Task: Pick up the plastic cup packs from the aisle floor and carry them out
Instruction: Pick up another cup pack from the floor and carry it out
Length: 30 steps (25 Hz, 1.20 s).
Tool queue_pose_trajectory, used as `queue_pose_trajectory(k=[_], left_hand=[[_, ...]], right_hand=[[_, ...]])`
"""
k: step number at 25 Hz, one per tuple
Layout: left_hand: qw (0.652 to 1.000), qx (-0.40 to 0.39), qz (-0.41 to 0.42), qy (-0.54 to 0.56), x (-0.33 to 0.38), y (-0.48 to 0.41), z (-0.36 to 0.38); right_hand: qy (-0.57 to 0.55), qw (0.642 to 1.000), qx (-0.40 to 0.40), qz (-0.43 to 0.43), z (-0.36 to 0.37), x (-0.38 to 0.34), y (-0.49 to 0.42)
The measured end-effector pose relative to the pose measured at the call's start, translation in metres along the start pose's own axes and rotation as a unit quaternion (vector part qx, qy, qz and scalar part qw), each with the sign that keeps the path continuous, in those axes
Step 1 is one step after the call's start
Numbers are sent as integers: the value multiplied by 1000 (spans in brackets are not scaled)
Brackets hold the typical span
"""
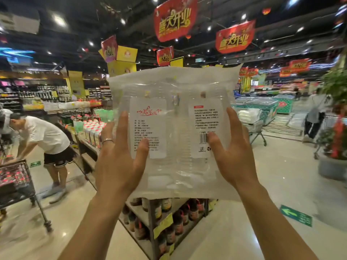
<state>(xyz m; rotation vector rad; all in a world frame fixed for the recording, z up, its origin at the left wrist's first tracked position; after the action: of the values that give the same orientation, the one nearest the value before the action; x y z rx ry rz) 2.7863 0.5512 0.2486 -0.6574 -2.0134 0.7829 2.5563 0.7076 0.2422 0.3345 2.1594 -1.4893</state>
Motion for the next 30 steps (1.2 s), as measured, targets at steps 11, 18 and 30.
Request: queue_pose_trajectory(k=[11,18,30], left_hand=[[990,-76,64,102,82,-49,210],[975,-110,102,166,107,-129,353],[950,-172,151,215,148,-214,549]], right_hand=[[108,990,76,53,-64,154,-56],[170,976,121,64,-47,246,-134],[256,948,171,86,-26,379,-223]])
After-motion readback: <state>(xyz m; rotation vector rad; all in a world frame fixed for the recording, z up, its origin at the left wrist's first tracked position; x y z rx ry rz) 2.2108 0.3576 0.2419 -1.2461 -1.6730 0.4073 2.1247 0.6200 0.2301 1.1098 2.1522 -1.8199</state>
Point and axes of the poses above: each hand's wrist, its own y-axis away from the middle knuckle, its own z-axis out of the palm, x = y × z, the point moved 10 cm from there along -y, towards the middle knuckle, and after that the axes turned 7 degrees about -z, right-handed, at the moved point
